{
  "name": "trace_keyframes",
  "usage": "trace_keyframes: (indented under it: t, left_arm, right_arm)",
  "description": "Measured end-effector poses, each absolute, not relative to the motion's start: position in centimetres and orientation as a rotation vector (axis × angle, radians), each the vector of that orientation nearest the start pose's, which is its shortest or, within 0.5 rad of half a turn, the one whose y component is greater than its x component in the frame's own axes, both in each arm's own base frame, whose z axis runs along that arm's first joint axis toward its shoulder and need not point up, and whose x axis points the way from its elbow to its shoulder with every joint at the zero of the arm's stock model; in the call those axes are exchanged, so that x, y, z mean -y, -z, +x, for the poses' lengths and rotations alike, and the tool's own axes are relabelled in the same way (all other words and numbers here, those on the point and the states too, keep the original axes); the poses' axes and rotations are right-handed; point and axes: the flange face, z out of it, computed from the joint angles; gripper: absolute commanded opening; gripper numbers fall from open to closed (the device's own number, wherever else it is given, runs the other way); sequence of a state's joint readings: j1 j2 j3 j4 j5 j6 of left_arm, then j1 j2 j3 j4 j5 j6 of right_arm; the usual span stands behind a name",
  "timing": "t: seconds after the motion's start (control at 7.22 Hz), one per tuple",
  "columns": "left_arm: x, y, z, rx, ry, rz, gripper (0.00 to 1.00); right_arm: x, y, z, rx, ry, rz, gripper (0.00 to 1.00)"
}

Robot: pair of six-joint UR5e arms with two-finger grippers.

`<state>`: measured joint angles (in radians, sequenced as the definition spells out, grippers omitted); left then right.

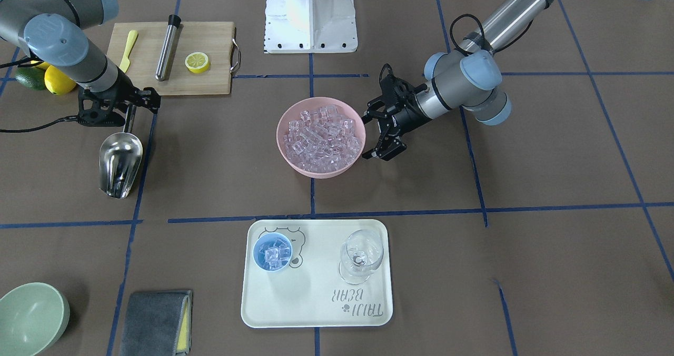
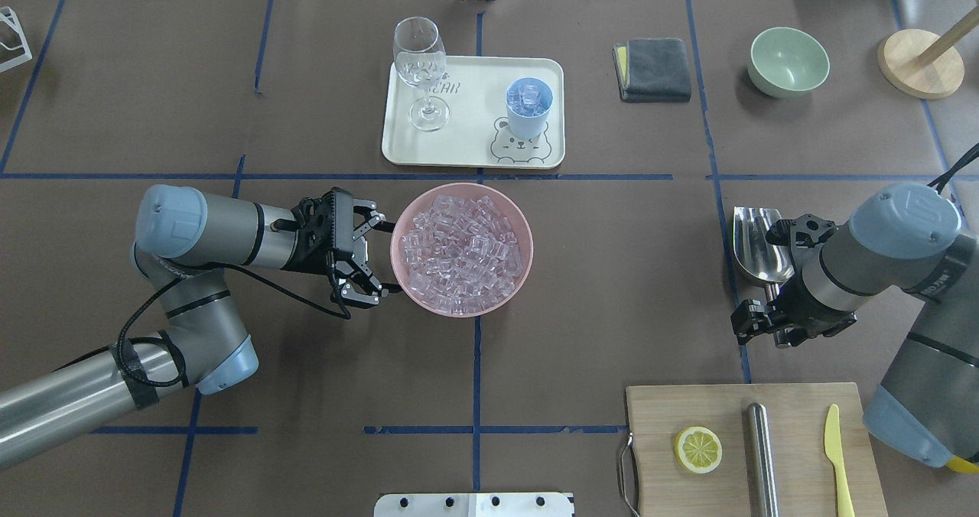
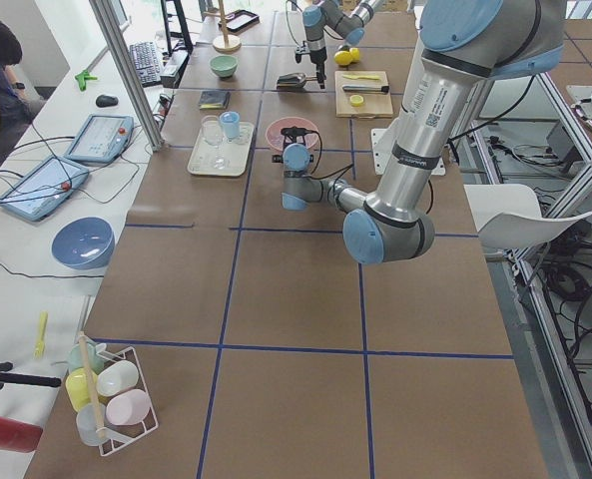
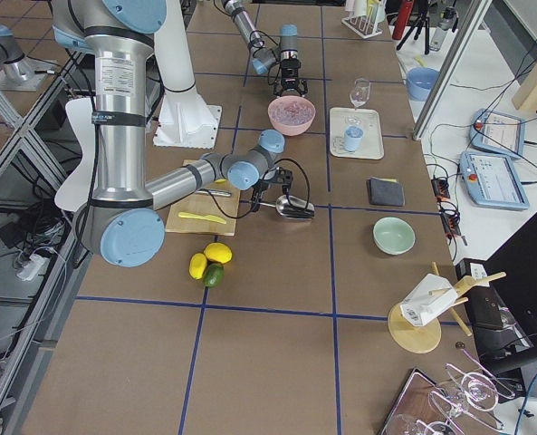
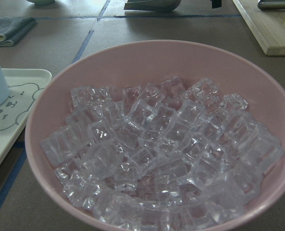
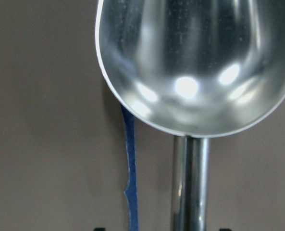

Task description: Put ice in cup with scoop

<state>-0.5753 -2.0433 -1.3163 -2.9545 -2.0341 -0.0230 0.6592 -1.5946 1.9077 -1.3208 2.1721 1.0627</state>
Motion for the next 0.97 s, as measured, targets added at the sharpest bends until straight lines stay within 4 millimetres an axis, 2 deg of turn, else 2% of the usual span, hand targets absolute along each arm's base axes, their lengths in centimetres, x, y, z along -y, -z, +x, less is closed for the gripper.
trace_keyframes:
  t: [0.14,0.55,0.69,0.97]
  left_arm:
    - [43.5,-35.4,50.8,-1.150,-1.107,1.274,1.00]
    - [43.4,-36.1,50.6,-1.146,-1.107,1.261,1.00]
    - [43.4,-36.2,50.5,-1.146,-1.107,1.260,1.00]
    - [43.3,-36.5,50.4,-1.144,-1.106,1.256,1.00]
  right_arm:
    - [37.0,-47.4,-33.1,0.792,0.010,-0.166,1.00]
    - [40.9,-44.6,-27.9,0.838,-0.043,-0.054,1.00]
    - [42.4,-44.6,-25.7,0.833,-0.011,-0.004,1.00]
    - [45.3,-45.7,-20.0,0.774,0.083,0.066,1.00]
